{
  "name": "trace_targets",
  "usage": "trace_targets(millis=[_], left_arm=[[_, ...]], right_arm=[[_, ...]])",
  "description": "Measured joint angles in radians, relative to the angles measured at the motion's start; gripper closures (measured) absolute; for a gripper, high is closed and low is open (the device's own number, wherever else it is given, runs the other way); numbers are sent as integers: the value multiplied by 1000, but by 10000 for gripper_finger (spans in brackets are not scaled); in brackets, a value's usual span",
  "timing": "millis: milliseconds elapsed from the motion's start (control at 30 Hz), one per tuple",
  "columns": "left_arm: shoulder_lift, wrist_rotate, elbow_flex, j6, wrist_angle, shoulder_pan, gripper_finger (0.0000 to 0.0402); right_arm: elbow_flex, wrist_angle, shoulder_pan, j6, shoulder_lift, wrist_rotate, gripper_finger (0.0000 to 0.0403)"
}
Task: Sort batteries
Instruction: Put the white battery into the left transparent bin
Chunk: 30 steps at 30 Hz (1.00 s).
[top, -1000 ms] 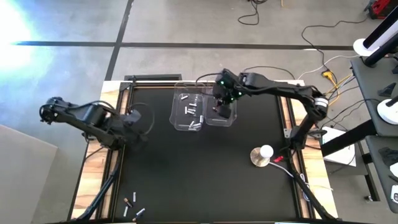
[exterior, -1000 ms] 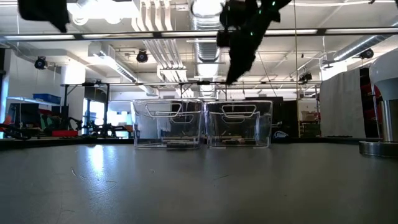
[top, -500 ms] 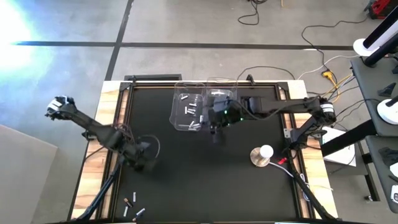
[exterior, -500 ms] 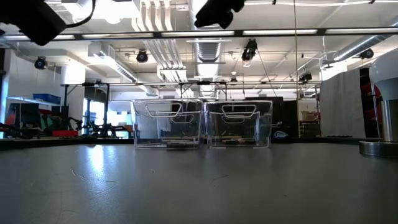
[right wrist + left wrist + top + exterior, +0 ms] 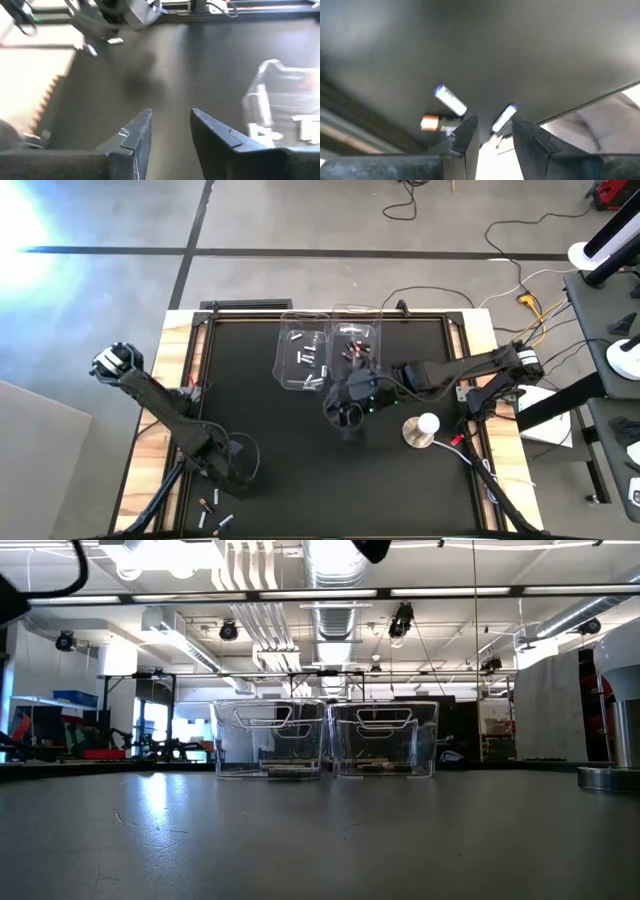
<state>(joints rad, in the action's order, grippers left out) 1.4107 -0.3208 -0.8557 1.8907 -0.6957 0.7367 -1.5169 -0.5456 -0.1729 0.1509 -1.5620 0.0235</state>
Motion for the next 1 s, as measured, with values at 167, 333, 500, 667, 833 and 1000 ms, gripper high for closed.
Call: trace_targets(millis=[167,333,500,667,833,1000], left_arm=[[56,-36,-1,32,9,51,305],[95,-27,-1,93,64,101,282],[129,-20,-1,184,68,136,243],[145,-8,0,240,70,141,222],[176,-39,12,279,66,141,228],[211,-29,48,281,149,137,239]], right_arm=[[0,28,-104,118,0,-3,278],[0,27,-226,252,-7,-72,271],[0,28,-301,258,-27,-192,270],[0,19,-312,291,-40,-208,283],[0,19,-321,305,-45,-206,297],[0,21,-313,284,-45,-208,310]])
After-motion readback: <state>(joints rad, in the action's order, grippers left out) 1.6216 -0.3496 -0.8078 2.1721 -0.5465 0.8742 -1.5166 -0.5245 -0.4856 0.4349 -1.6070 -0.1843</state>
